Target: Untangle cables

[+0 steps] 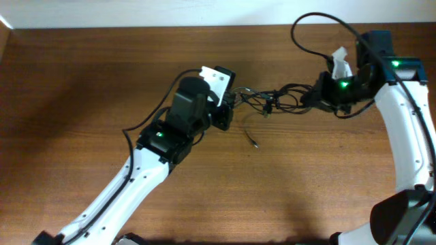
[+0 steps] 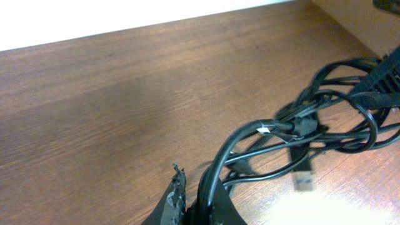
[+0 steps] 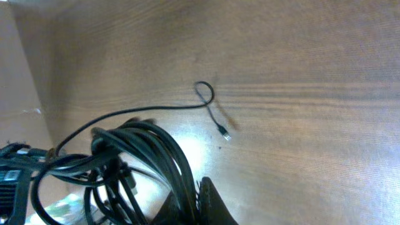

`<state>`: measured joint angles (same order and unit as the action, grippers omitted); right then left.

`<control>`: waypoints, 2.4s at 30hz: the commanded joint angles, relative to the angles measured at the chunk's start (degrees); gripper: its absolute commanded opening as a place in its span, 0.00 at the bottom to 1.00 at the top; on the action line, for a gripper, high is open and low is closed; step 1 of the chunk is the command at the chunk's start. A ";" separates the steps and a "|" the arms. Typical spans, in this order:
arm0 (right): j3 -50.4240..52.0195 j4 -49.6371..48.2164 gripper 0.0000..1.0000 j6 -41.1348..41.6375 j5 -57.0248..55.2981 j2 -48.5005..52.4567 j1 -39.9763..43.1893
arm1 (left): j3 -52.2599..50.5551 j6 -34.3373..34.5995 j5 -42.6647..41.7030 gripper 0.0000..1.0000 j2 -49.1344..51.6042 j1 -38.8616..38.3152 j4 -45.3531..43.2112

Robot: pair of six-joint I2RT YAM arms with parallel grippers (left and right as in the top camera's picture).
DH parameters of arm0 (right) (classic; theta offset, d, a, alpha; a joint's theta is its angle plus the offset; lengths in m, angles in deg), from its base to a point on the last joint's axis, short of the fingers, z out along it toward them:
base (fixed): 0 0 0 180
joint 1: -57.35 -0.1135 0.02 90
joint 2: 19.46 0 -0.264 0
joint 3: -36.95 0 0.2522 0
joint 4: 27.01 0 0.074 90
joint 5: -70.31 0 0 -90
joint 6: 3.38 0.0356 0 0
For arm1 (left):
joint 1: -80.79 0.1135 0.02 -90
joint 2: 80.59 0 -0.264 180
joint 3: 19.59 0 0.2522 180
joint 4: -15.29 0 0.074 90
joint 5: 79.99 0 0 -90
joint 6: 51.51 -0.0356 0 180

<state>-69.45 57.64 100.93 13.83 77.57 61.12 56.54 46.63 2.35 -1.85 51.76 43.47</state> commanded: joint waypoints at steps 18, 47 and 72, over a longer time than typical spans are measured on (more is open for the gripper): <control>-0.26 4.37 0.57 -2.12 -11.65 0.13 8.13 | 0.35 2.75 -19.23 0.00 -5.53 7.06 5.05; -0.26 6.10 0.70 -3.43 -11.69 0.13 8.13 | 0.35 -5.42 -0.70 0.42 17.07 -0.72 30.64; -0.26 4.35 0.71 -9.88 4.90 0.13 6.69 | 25.20 -6.71 -20.11 0.00 17.62 1.46 38.40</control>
<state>-69.45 63.02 96.16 7.25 77.70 69.47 78.66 42.02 -4.86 19.68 51.38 81.56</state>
